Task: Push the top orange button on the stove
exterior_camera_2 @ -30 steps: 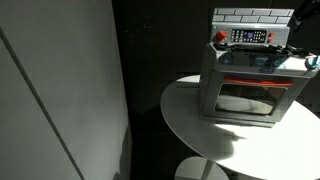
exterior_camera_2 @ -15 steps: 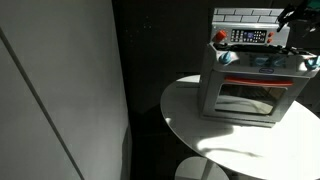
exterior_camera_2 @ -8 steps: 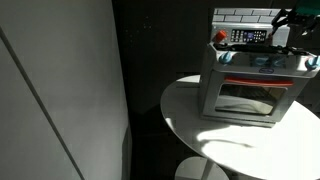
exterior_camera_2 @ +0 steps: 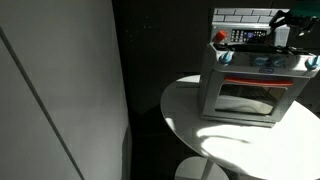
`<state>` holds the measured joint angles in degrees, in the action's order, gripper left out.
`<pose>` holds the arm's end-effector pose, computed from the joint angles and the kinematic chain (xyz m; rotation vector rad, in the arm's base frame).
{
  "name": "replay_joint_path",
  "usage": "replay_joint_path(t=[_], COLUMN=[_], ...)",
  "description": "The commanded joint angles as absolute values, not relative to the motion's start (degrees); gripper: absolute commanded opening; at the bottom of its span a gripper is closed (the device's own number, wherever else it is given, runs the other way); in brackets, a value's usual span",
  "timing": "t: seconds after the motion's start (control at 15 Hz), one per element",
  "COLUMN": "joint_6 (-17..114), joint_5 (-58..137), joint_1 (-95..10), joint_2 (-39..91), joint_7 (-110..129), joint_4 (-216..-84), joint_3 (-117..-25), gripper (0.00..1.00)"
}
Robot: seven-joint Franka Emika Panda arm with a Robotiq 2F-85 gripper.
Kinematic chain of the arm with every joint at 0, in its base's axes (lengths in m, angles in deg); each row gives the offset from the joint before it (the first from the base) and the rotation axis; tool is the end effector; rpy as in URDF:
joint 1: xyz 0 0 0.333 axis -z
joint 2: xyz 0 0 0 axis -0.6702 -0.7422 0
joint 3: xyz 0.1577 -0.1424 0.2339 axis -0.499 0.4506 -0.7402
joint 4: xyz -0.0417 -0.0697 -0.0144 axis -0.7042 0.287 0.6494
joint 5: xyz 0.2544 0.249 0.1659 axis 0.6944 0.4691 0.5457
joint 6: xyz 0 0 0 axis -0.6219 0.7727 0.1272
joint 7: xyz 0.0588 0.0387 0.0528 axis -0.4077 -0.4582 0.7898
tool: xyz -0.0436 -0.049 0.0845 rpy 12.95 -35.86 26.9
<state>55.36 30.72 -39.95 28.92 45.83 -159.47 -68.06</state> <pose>0.6539 -0.0978 0.4747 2.8008 -1.0700 0.7443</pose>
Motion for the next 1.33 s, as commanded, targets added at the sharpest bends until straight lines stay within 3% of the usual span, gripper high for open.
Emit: replay_joint_path(t=[0.0, 1.27], joint_6=[53.8, 50.9], joint_5=[30.3, 29.5], joint_1=[-40.9, -42.1], joint_2=[27.5, 30.1], joint_7=[47.1, 47.0], joint_4=[-156.5, -158.4], joint_3=[-66.8, -66.3], gripper=[1.00, 1.00])
